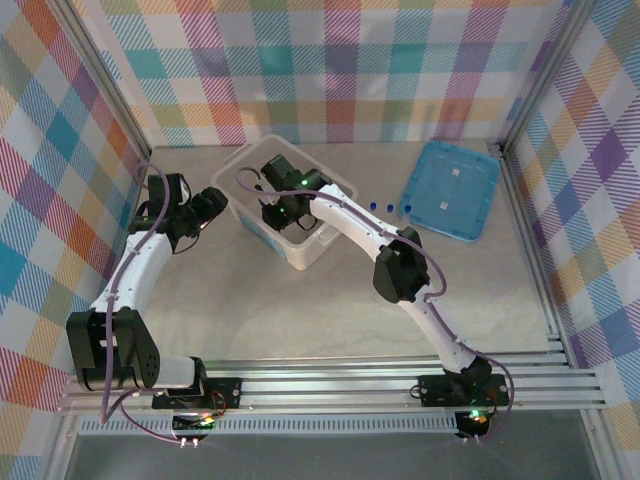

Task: Organize the chemistry lab equipment

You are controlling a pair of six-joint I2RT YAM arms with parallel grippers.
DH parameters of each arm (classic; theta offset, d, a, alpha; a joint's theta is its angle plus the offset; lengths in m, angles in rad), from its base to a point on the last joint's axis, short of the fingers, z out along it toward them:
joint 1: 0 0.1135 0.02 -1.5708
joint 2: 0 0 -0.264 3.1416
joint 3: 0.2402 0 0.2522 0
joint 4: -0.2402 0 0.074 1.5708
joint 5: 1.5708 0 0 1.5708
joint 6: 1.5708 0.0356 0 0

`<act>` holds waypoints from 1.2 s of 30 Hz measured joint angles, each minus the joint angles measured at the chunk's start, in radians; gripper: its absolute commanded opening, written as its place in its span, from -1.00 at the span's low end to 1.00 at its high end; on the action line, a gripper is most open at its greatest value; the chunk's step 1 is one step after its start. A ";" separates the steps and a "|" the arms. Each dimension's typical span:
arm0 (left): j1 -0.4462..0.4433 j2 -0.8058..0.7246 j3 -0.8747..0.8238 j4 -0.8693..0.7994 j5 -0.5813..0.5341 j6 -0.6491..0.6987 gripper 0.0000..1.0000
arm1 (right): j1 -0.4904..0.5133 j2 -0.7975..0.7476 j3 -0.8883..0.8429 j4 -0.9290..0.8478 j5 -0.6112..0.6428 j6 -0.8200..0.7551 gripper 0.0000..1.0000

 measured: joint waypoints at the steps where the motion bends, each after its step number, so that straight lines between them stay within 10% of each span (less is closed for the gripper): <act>1: 0.000 0.000 0.000 0.000 0.002 0.000 0.43 | 0.000 0.004 0.000 -0.003 -0.002 -0.001 -0.39; 22: -0.017 0.022 0.000 0.000 0.016 0.000 0.43 | -0.005 -0.041 -0.027 -0.037 0.010 -0.003 -0.02; 36: -0.114 0.050 0.091 0.000 -0.047 -0.004 0.42 | -0.026 -0.642 -0.460 0.090 0.130 0.091 0.22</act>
